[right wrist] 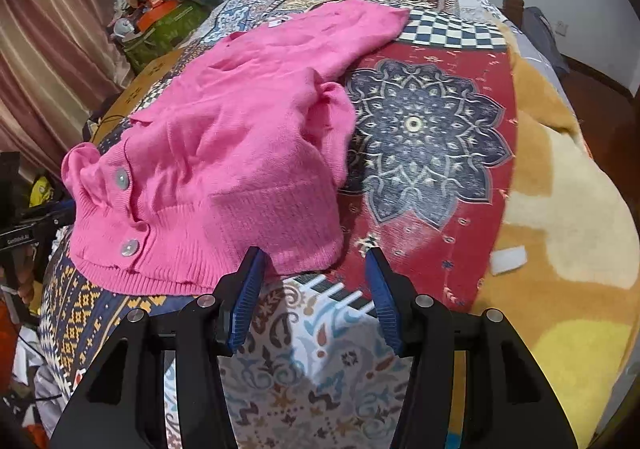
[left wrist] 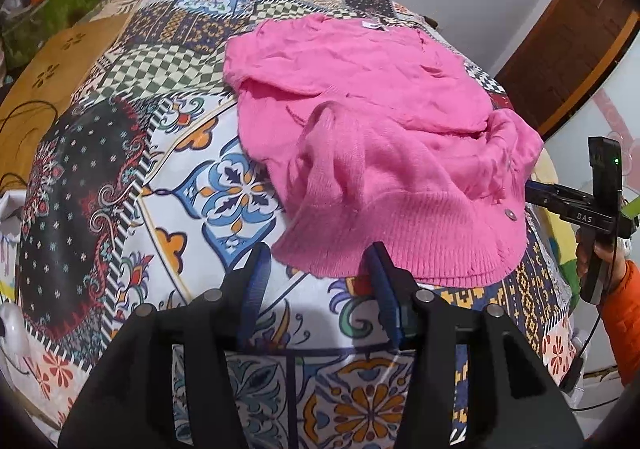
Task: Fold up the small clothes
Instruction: 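Grasp the ribbed cardigan hem with both grippers and lift it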
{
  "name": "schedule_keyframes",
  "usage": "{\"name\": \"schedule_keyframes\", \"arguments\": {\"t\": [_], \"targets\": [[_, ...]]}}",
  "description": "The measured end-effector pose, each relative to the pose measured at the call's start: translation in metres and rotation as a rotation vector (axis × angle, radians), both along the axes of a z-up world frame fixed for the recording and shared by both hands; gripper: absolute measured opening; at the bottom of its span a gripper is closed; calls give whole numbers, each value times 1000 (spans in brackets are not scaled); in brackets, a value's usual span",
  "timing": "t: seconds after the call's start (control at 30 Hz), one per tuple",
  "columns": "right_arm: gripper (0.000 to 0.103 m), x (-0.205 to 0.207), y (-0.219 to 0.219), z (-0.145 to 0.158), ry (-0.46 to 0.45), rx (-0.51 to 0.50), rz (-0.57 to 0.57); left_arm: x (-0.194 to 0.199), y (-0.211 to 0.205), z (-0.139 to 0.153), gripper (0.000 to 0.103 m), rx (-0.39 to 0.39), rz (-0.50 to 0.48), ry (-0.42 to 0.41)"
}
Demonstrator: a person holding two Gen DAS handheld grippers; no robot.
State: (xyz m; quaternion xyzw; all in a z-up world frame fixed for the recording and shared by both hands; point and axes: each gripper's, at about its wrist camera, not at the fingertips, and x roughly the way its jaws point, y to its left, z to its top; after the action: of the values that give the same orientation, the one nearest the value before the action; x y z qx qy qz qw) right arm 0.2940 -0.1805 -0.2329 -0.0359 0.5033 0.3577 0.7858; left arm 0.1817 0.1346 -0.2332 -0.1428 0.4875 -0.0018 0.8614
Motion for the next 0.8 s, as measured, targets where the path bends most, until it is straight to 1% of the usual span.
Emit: {"name": "schedule_keyframes", "arguments": {"t": [0.03,0.07,0.1,0.17,0.2,0.27,0.37,0.43,0.5,0.63,0.67,0.73,0.8], "targets": [[37,-2,2,1,-10,3,8,1,1,0,49,-4,-2,-6],[30,-4,4,1,-14,7,17,2,1,-1,44,-12,-3,-11],[22,-5,6,2,-11,12,27,3,2,-1,32,-24,-4,-17],[15,-5,9,3,-4,7,36,6,4,-3,19,-50,-2,-7],[9,-6,11,5,5,-5,43,7,5,-2,14,-50,2,0],[8,-9,13,10,10,-2,52,6,6,0,6,-59,6,4],[7,-17,9,24,-27,5,63,0,6,6,5,-41,8,4],[6,-20,5,34,-46,22,61,-8,6,18,5,-32,4,-21],[6,-23,-2,51,-78,47,54,-14,7,34,5,-28,3,-58],[6,-27,-9,84,-148,95,49,-19,8,77,5,-24,-7,-145],[6,-29,-11,97,-187,111,44,-18,8,86,5,-24,-11,-165],[6,-33,-10,115,-237,132,44,-17,7,108,5,-14,-20,-213],[6,-33,-5,130,-265,148,45,-12,7,127,5,-6,-24,-249]]}}
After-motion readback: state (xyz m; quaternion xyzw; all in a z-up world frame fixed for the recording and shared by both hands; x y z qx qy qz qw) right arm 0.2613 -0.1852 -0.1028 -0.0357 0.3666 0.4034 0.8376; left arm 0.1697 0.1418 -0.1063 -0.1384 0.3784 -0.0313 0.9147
